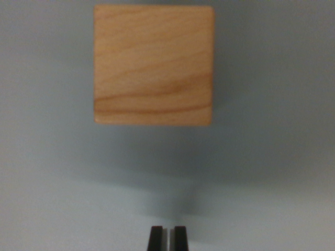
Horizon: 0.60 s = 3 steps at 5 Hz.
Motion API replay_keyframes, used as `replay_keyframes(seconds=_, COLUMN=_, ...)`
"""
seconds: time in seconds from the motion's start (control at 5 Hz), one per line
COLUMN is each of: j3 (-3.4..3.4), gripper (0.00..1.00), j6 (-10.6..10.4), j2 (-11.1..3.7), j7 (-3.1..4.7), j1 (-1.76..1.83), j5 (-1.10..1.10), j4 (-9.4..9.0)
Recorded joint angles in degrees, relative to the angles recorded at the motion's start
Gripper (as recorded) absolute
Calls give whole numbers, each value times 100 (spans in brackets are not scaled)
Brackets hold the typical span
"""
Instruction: Push wooden cube
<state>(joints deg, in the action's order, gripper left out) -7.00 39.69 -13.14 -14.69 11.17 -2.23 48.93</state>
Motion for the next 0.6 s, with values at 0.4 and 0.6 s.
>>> replay_keyframes(seconds=0.4, j3=-12, gripper=0, j6=-62, j2=-17, j7=-16, j1=12, j5=0, j4=-53)
replay_keyframes(seconds=0.6, j3=-16, gripper=0, j6=-87, j2=-24, j7=-22, j1=17, j5=0, j4=-74)
